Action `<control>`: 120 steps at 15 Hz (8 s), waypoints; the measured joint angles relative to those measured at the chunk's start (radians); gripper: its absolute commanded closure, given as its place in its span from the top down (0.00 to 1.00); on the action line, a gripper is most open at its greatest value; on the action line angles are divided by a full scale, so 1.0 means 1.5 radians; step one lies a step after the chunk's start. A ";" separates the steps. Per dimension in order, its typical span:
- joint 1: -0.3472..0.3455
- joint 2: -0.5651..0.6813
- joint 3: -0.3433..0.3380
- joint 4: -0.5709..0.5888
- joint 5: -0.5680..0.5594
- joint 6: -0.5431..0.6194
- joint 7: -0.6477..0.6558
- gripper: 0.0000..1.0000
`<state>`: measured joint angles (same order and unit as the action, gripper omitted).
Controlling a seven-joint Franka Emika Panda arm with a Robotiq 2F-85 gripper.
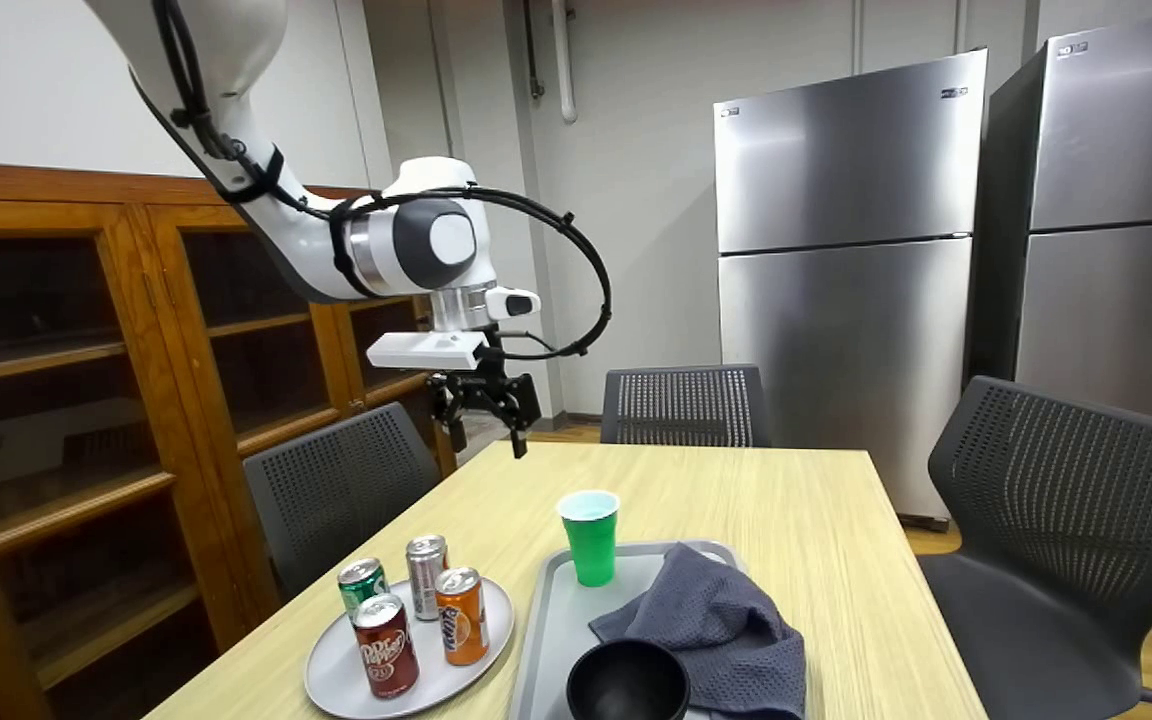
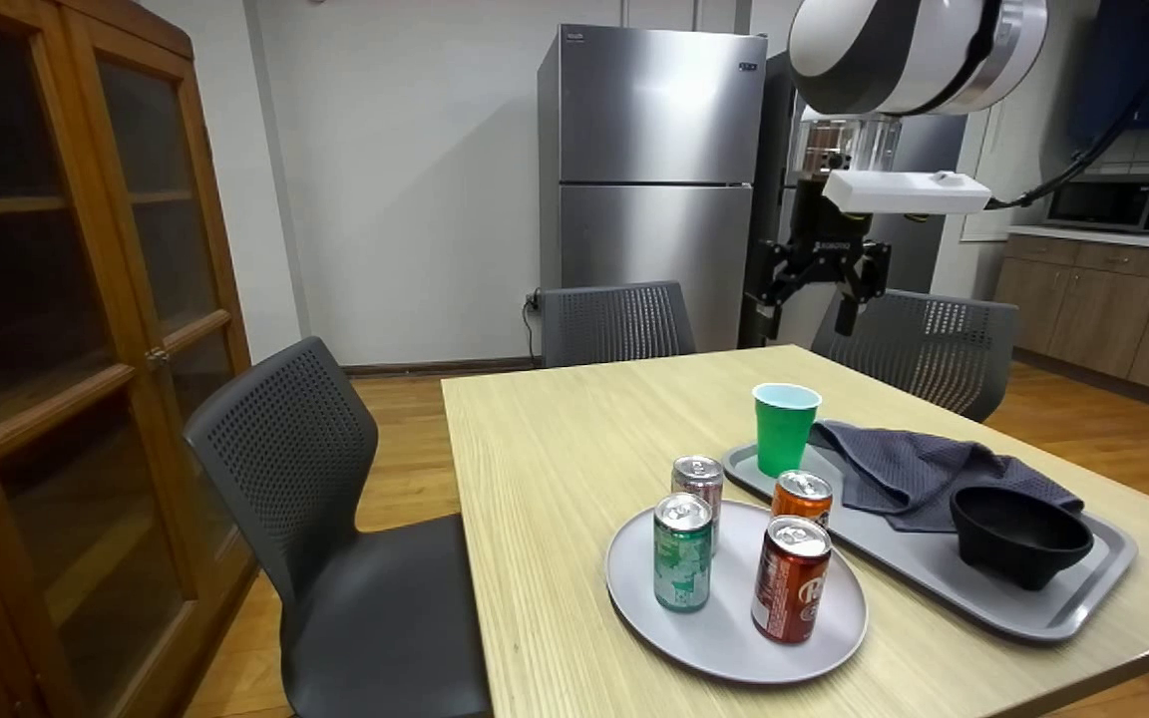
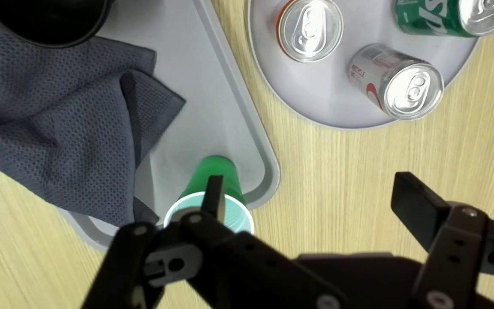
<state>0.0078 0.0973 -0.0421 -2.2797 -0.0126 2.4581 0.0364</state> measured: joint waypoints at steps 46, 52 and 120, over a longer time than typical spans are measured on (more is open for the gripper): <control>-0.022 0.390 -0.005 0.334 0.003 0.034 -0.037 0.25; -0.022 0.390 -0.010 0.336 0.003 0.034 -0.036 0.00; 0.047 0.362 -0.040 0.417 -0.066 0.035 -0.007 1.00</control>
<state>0.0775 0.6400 -0.1028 -1.6542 -0.1123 2.5109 0.0254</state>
